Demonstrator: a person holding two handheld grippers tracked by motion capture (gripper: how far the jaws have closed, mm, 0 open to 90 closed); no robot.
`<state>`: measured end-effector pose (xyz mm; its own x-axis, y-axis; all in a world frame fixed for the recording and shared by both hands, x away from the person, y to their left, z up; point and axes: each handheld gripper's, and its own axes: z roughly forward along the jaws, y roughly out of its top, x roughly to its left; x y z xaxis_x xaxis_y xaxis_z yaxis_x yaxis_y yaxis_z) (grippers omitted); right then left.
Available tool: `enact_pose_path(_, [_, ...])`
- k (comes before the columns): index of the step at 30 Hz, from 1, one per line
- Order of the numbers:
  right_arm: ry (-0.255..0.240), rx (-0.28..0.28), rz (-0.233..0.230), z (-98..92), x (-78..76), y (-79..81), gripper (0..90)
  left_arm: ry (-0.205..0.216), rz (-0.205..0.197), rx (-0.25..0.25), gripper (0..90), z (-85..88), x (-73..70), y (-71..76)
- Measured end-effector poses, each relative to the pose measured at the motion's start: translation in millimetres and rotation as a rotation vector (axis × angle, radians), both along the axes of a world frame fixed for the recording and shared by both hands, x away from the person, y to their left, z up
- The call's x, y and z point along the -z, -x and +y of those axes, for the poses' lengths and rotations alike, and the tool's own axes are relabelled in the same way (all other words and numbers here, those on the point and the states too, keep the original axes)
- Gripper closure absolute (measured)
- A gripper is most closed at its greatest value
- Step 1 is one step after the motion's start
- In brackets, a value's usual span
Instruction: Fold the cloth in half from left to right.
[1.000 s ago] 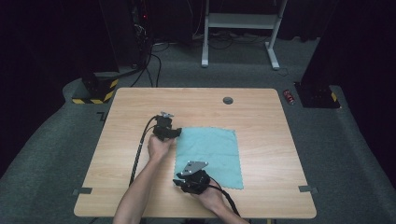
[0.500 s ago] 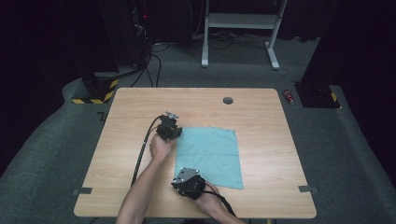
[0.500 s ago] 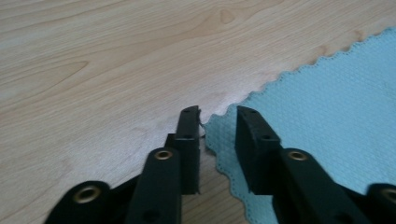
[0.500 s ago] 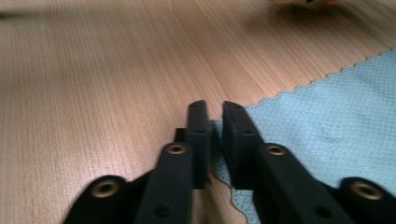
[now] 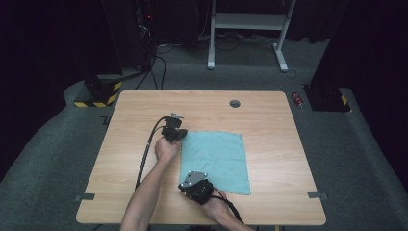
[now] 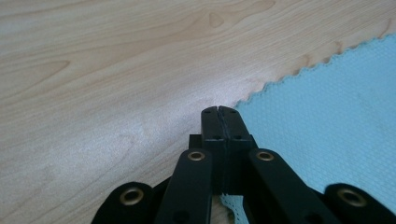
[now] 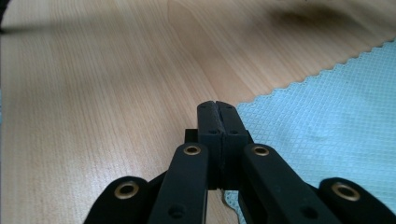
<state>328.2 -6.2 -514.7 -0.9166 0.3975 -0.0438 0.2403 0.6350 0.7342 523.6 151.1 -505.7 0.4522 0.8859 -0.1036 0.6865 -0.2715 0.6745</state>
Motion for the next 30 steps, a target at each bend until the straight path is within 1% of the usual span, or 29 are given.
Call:
enact_pose_path(5, [-0.012,0.004,0.0,-1.2,-7.4,-0.8,90.0,0.021,-0.014,-0.002,90.0,3.4,-7.9,-0.9])
enact_pose_path(9, [-0.026,0.0,-0.002,0.2,-9.9,-1.9,90.0,0.031,-0.013,-0.01,90.0,8.1,-12.3,-1.5])
enact_pose_path(12, [-0.033,0.001,0.001,2.1,-11.4,-2.4,90.0,0.036,-0.015,-0.019,90.0,13.0,-15.2,-1.0])
enact_pose_path(14, [-0.037,-0.003,0.0,3.3,-12.8,-3.0,90.0,0.031,-0.015,-0.024,90.0,17.0,-17.0,-0.4])
enact_pose_path(18, [-0.06,-0.015,0.007,7.0,-16.3,-3.9,90.0,0.02,-0.02,-0.031,90.0,27.5,-23.8,2.4])
enact_pose_path(22, [-0.081,-0.031,0.002,12.6,-22.0,-4.2,90.0,0.018,-0.032,-0.055,90.0,41.2,-31.5,6.3])
enact_pose_path(26, [-0.104,-0.043,-0.005,15.2,-28.1,-4.1,90.0,0.028,-0.03,-0.083,90.0,53.5,-37.2,10.1])
enact_pose_path(28, [-0.117,-0.041,0.002,14.0,-28.9,-3.7,90.0,0.036,-0.028,-0.085,90.0,53.0,-38.1,10.7])
enact_pose_path(30, [-0.119,-0.037,0.003,10.4,-27.4,-4.2,90.0,0.026,-0.031,-0.071,90.0,46.4,-37.1,10.1])
